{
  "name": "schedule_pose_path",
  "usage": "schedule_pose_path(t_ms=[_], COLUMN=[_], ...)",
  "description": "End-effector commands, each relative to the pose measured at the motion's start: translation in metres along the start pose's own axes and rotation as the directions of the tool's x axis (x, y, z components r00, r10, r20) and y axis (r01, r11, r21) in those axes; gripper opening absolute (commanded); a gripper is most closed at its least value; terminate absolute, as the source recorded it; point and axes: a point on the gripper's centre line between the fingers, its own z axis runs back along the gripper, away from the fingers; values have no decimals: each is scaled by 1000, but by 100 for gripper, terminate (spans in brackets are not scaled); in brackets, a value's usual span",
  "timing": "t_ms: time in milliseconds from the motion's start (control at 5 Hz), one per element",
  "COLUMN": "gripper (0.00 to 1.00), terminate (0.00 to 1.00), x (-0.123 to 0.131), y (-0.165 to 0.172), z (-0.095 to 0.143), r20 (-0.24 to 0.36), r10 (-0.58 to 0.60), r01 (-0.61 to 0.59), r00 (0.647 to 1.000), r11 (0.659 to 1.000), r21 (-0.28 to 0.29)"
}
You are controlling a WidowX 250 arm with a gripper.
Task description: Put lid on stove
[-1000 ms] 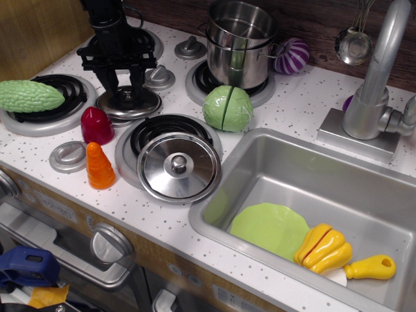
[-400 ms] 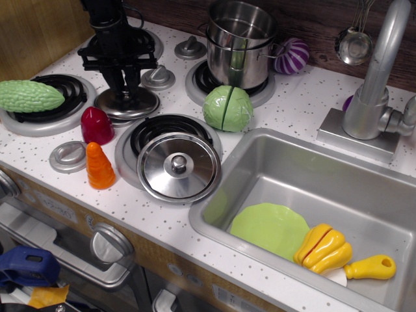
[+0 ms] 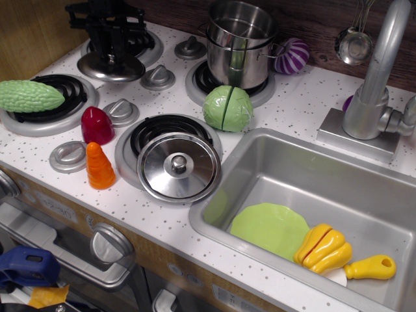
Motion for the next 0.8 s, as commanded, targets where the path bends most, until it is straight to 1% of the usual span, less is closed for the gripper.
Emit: schedule_pose_path(t_ms=[0, 400, 600], gripper=[0, 0, 0], terminate=[0, 0, 0], x=[30, 67, 79], y=[15, 23, 30], z=[22, 4, 1], r20=[154, 307, 350], r10=[-40, -109, -146], r01=[32, 96, 128], r00=[987, 945, 925], r11=[998, 994, 989], r21=[52, 57, 74])
